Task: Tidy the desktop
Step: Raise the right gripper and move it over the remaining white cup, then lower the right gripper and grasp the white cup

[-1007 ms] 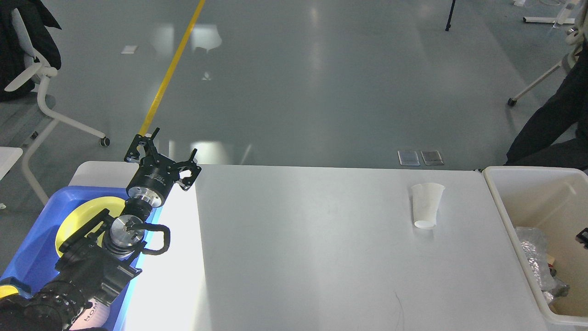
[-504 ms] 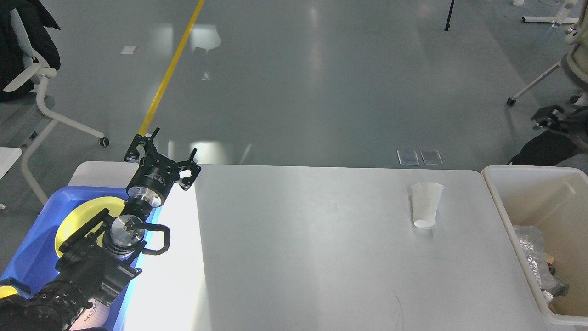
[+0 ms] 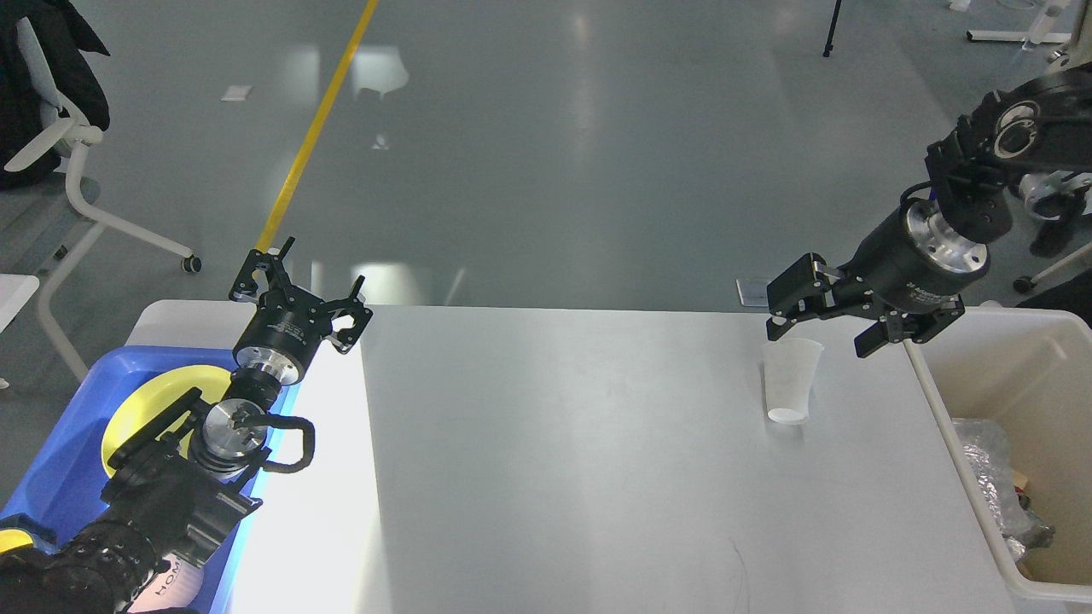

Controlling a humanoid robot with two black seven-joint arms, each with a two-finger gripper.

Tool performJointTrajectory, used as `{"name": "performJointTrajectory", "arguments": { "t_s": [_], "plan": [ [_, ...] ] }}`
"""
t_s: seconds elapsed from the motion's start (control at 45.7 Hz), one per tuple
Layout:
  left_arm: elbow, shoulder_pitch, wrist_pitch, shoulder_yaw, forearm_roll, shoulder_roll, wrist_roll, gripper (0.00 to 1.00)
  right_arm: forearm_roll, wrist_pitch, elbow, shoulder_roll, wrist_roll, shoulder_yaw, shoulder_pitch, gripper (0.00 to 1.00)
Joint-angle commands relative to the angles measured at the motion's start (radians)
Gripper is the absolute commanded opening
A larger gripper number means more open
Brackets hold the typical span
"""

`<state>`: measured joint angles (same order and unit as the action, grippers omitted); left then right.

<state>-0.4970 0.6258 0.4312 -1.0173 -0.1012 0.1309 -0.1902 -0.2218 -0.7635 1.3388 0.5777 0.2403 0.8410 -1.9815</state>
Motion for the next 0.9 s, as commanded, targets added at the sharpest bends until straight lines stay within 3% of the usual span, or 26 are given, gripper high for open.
{"name": "performJointTrajectory", "arguments": {
  "t_s": [0.0,0.197,0.438,0.591,0.876],
  "plan": [
    [0.000,0.000,0.000,0.000,0.000,0.001,0.000,0.98,-0.001,0.009,0.085,-0.033,0.002,0.026,-0.037,1.00],
    [0.000,0.000,0.000,0.000,0.000,-0.002,0.000,0.98,-0.005,0.125,-0.032,-0.047,0.002,0.053,0.090,1.00],
    [0.000,0.000,0.000,0.000,0.000,-0.002,0.000,0.98,-0.002,0.286,-0.420,-0.102,-0.012,-0.035,0.479,1.00],
    [0.000,0.000,0.000,0.000,0.000,-0.002,0.000,0.98,-0.002,0.302,-0.497,-0.151,-0.013,-0.152,0.593,1.00],
    [0.000,0.002,0.000,-0.001,0.000,-0.002,0.000,0.98,-0.001,0.342,-0.664,-0.311,-0.015,-0.200,0.704,1.00]
  ]
}}
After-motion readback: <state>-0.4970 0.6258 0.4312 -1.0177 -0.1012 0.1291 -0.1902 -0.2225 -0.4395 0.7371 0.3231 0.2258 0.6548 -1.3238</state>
